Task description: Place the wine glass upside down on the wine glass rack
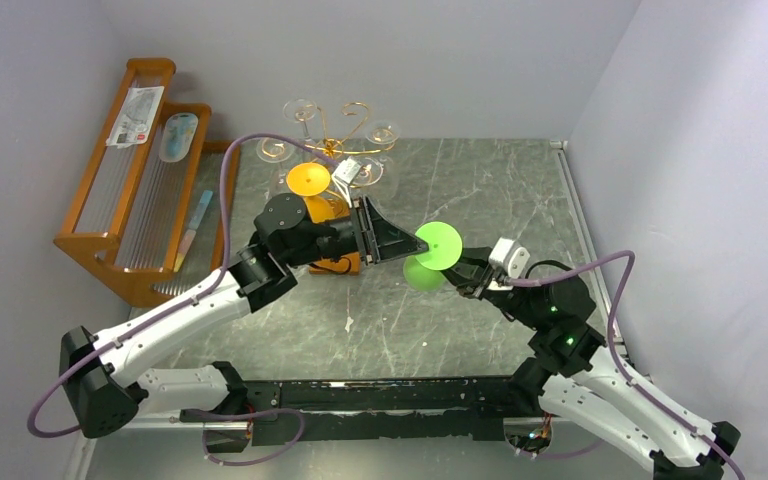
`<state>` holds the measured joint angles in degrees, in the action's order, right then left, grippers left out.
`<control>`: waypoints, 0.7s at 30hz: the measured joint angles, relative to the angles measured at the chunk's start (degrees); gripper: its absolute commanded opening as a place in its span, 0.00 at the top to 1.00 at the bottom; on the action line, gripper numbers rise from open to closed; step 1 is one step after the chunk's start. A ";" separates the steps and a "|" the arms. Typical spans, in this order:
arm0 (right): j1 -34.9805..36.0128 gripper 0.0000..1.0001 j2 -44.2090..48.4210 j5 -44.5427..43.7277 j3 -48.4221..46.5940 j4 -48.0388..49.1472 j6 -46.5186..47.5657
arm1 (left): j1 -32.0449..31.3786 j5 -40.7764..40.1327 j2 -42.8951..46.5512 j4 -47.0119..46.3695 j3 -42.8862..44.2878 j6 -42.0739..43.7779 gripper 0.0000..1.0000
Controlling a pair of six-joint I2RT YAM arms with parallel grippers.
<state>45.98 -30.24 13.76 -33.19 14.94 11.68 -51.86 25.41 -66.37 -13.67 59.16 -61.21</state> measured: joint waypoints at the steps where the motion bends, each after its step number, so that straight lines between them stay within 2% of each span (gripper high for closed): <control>1: 0.00 1.00 -0.15 0.00 0.00 0.00 0.31 | 0.00 0.39 -0.37 0.02 0.39 -0.11 0.63; 4: 0.00 1.00 -0.72 0.07 -0.04 -0.20 1.38 | 0.00 1.01 -1.07 0.28 1.09 -0.13 0.74; 6: 0.00 1.00 -1.42 0.42 -0.37 -0.94 2.36 | 0.00 1.29 -1.44 0.55 1.53 -0.09 0.92; 10: -0.07 0.98 -2.23 0.87 -2.12 -2.40 4.20 | 0.28 1.49 -1.81 1.84 2.38 -0.15 0.95; 11: -0.07 0.90 -2.43 0.96 -2.71 -2.73 4.28 | 0.28 1.51 -1.81 2.05 2.73 -0.13 0.95; 14: -0.04 0.56 -2.97 1.29 -4.33 -2.86 3.52 | 0.26 1.90 -1.81 3.08 4.72 0.22 0.95; 17: -0.09 0.36 -3.26 1.62 -6.21 -3.37 1.49 | 0.04 2.86 -2.21 4.26 7.67 1.88 0.95; 18: -0.09 0.31 -3.28 1.99 -6.75 -3.52 0.90 | 0.00 3.10 -2.64 4.87 9.01 2.49 0.95; 21: -0.09 0.26 -2.86 2.56 -8.74 -4.26 -0.90 | 0.09 4.09 -4.57 6.36 13.53 3.82 0.95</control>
<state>45.89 -33.10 16.32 -41.93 10.68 10.79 -51.77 29.50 -70.94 -7.31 72.69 -57.39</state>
